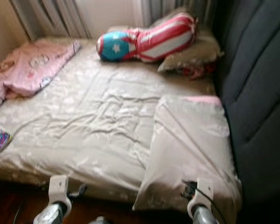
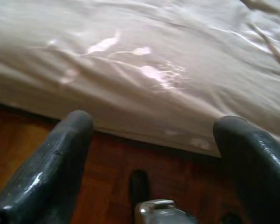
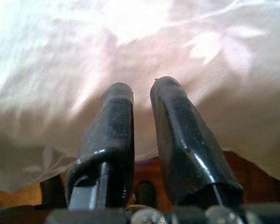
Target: Clean up the room
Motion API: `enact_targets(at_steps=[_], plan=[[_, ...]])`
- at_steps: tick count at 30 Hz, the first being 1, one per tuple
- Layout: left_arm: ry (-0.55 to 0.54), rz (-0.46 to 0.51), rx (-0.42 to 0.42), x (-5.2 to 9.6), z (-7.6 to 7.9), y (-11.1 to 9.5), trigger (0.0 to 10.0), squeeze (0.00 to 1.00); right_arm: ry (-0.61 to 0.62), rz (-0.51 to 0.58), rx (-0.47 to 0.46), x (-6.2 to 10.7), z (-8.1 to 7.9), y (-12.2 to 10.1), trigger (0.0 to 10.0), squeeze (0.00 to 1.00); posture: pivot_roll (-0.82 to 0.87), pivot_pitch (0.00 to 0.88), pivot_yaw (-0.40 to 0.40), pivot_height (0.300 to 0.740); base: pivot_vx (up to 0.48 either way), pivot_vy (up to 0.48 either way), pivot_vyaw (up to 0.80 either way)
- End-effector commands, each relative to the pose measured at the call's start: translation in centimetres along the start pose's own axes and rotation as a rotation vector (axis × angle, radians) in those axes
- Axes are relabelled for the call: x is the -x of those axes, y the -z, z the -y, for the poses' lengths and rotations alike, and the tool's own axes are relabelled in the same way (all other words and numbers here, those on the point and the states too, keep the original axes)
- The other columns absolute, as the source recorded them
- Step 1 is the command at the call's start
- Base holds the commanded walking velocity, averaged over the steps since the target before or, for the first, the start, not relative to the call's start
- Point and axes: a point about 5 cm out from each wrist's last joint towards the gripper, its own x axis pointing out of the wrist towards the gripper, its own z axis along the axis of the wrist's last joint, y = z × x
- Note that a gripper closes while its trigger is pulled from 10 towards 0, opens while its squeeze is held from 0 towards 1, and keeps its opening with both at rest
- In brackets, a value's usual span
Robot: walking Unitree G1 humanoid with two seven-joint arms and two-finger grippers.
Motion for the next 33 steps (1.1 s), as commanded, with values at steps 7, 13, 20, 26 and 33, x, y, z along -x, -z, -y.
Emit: enact_targets(at_steps=[7, 13, 20, 26, 33], plan=[[-0.018, -0.212, -0.063, 1.9, -2.1, 4.3, 10.0, 0.00, 0.116, -0.150, -0.035, 1.1, 1.0, 3.4, 10.0, 0.00, -0.06, 0.000, -0.019, 0.740, 0.000, 0.000, 0.00], [-0.027, -0.285, -0.087, 2.7, -2.4, 5.9, 10.0, 0.00, 0.150, -0.168, -0.110, 1.4, 1.1, 4.2, 10.0, 0.00, -0.05, 0.000, -0.011, 0.740, 0.000, 0.000, 0.00], [-0.006, -0.330, -0.116, 3.0, -1.9, 6.8, 10.0, 0.00, 0.156, -0.162, -0.075, 1.5, 1.4, 4.3, 10.0, 1.00, -0.08, 0.000, -0.011, 0.740, 0.000, 0.000, 0.00], [-0.003, -0.334, -0.103, 3.0, -1.4, 7.0, 10.0, 0.00, 0.119, -0.190, -0.014, 1.5, 1.3, 4.4, 10.0, 1.00, -0.07, 0.000, -0.030, 0.740, 0.000, 0.000, 0.00], [-0.018, -0.343, -0.105, 3.2, -1.3, 7.3, 10.0, 0.00, 0.070, -0.225, 0.045, 1.4, 0.4, 4.6, 10.0, 0.00, -0.06, 0.000, -0.052, 0.740, 0.000, 0.000, 0.00]])
